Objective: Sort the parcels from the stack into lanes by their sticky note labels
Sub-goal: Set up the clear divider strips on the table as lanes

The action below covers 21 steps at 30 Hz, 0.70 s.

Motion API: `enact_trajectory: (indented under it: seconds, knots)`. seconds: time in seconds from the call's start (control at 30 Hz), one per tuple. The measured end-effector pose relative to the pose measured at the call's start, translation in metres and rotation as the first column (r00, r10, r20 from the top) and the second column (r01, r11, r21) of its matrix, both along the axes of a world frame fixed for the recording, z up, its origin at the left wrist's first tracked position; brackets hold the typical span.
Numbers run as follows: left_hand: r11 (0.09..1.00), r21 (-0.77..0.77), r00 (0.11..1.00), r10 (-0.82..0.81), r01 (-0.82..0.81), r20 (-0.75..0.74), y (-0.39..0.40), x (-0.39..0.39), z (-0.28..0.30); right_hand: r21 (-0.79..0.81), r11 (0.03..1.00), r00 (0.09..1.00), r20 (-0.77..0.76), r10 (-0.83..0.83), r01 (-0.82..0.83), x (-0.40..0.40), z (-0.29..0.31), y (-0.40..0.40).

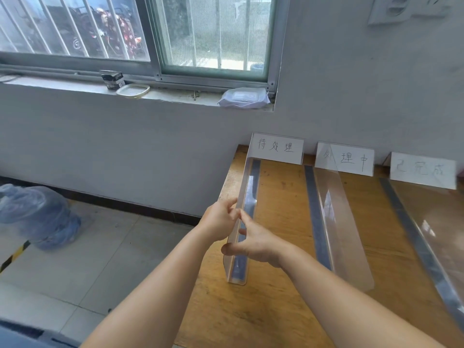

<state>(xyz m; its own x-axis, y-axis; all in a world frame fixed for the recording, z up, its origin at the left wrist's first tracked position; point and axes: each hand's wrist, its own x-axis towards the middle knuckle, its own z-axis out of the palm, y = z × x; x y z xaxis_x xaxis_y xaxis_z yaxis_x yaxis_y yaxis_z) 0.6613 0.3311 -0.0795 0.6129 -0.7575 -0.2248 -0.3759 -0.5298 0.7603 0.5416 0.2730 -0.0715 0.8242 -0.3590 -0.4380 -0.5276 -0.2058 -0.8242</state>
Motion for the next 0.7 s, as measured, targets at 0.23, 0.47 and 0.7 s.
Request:
enact_trajectory:
  seconds: [0.23,0.47,0.7]
  knots:
    - [0.998,0.045,0.995,-0.055,0.051,0.084,0.008,-0.006,0.007,-0.101,0.995,1.000,-0.021,0.005,-0.007,-0.007,0.002,0.001]
    - [0.974,0.166,0.921,-0.202,0.154,0.334,0.013,-0.024,0.029,-0.439,0.898,0.999,-0.024,-0.038,0.023,-0.033,0.023,-0.007]
    - [0.945,0.180,0.754,-0.326,0.273,0.570,-0.002,-0.057,0.049,-0.711,0.697,0.989,-0.018,-0.150,0.093,-0.075,0.041,-0.023]
